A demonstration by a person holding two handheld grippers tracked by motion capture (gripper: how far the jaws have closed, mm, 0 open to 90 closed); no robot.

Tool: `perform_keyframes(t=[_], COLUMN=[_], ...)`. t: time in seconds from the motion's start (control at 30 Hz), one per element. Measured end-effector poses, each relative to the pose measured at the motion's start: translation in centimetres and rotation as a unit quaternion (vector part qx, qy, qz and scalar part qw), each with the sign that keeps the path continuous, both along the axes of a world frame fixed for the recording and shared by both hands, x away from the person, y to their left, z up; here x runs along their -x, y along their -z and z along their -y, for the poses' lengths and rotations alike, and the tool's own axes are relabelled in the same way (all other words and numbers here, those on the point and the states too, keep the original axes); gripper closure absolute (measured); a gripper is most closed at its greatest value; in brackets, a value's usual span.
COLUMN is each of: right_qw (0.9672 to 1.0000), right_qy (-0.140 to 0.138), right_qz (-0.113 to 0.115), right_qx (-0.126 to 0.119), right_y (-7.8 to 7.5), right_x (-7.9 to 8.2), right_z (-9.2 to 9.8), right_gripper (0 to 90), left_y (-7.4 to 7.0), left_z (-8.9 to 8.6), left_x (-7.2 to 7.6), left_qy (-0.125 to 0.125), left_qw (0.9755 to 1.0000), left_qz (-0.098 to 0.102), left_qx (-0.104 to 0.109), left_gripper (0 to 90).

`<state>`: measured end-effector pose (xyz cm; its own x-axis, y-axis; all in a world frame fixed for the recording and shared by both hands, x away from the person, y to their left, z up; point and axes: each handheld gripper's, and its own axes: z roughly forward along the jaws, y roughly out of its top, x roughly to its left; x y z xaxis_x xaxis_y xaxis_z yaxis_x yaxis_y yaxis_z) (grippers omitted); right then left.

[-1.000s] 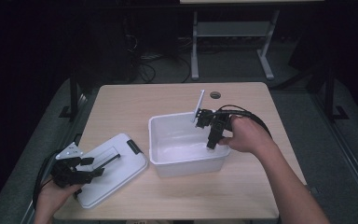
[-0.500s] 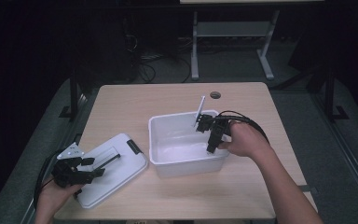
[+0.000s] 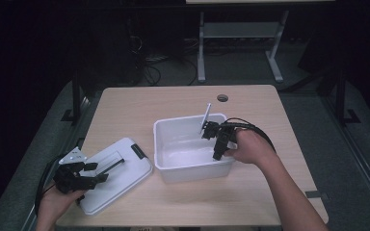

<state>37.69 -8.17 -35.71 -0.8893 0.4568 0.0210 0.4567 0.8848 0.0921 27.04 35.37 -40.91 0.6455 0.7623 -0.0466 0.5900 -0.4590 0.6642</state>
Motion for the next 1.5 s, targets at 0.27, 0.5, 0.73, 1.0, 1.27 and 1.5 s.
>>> perform_keyframes(t=[0.27, 0.5, 0.73, 1.0, 1.27, 1.5], right_qw=[1.0, 1.0, 1.0, 1.0, 0.9998, 0.9997], right_qy=[0.002, 0.004, 0.003, 0.007, 0.015, 0.014], right_qz=[-0.002, -0.002, 0.0, 0.005, 0.011, 0.018], right_qx=[0.003, 0.007, 0.002, 0.001, -0.004, -0.005], right_y=[0.5, 0.7, 0.4, 0.0, -0.5, -1.2], right_x=[-0.3, -0.3, -0.2, 0.0, 0.1, 0.2], right_z=[0.0, -0.1, -0.1, 0.2, 0.7, 0.6], right_gripper=[59.2, 58.6, 60.9, 59.9, 59.1, 58.6], left_y=[0.0, 0.0, 0.0, -0.1, -0.1, -0.1], left_z=[0.0, -0.1, -0.1, 0.0, 0.0, 0.1], left_x=[0.0, 0.0, 0.0, 0.0, 0.0, 0.0], left_qy=[0.0, -0.003, -0.002, -0.001, 0.002, 0.003], left_qw=[1.0, 1.0, 1.0, 1.0, 1.0, 1.0], left_qz=[0.0, 0.001, 0.001, 0.0, -0.001, -0.002], left_qx=[0.0, 0.002, 0.002, 0.002, 0.001, -0.002], left_gripper=[34.6, 34.6, 34.6, 34.3, 34.2, 34.1])
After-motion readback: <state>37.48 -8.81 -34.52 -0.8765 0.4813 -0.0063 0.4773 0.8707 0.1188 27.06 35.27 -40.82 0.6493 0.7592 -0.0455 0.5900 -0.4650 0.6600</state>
